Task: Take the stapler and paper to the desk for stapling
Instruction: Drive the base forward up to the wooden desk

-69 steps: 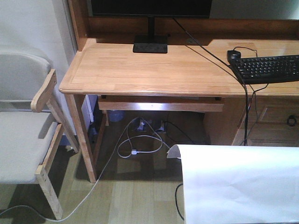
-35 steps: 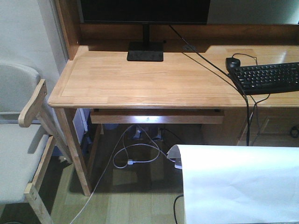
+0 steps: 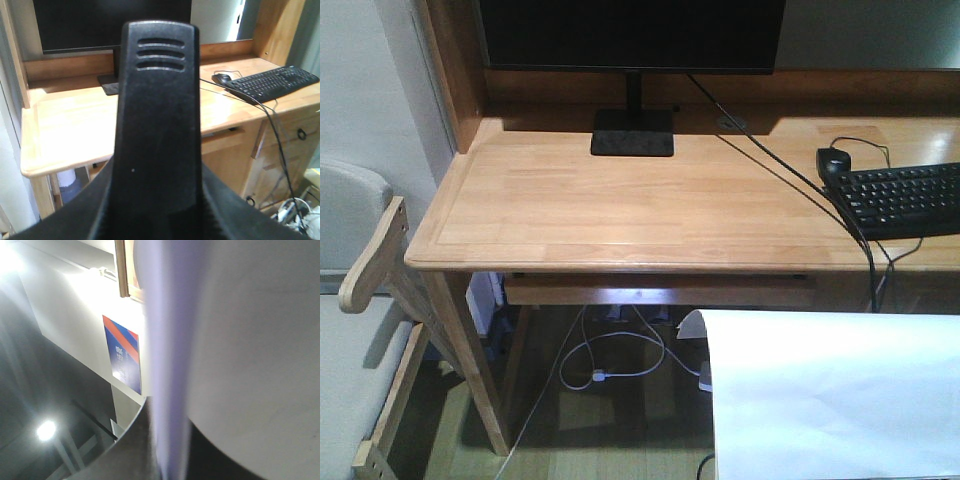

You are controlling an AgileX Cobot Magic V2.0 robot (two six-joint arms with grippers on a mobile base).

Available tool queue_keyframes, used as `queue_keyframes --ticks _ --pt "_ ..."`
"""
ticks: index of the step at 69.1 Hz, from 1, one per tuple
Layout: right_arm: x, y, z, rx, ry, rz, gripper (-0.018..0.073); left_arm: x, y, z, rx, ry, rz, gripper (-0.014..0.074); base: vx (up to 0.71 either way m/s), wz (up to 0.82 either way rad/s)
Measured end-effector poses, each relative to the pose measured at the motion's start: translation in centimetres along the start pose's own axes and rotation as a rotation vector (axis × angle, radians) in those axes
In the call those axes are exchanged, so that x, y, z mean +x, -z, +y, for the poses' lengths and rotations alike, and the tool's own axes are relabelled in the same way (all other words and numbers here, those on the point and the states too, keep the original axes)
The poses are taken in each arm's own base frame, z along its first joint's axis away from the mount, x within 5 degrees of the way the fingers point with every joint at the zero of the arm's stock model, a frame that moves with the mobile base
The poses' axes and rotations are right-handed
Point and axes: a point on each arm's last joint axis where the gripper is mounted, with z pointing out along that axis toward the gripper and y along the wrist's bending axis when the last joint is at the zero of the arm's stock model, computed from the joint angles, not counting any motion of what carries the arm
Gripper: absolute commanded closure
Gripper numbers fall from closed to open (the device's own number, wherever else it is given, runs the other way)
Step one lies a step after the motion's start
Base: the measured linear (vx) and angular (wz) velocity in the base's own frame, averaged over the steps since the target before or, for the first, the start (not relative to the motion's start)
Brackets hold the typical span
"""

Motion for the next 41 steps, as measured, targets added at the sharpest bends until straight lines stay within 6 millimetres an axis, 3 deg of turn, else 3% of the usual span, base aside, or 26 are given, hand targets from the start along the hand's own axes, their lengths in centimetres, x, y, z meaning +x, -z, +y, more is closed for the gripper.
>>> queue_keyframes --ticks 41 --pt "0.00 0.00 0.00 0.000 0.000 0.000 0.0564 0.00 0.00 0.00 0.000 0.000 0.000 0.0603 0.17 0.03"
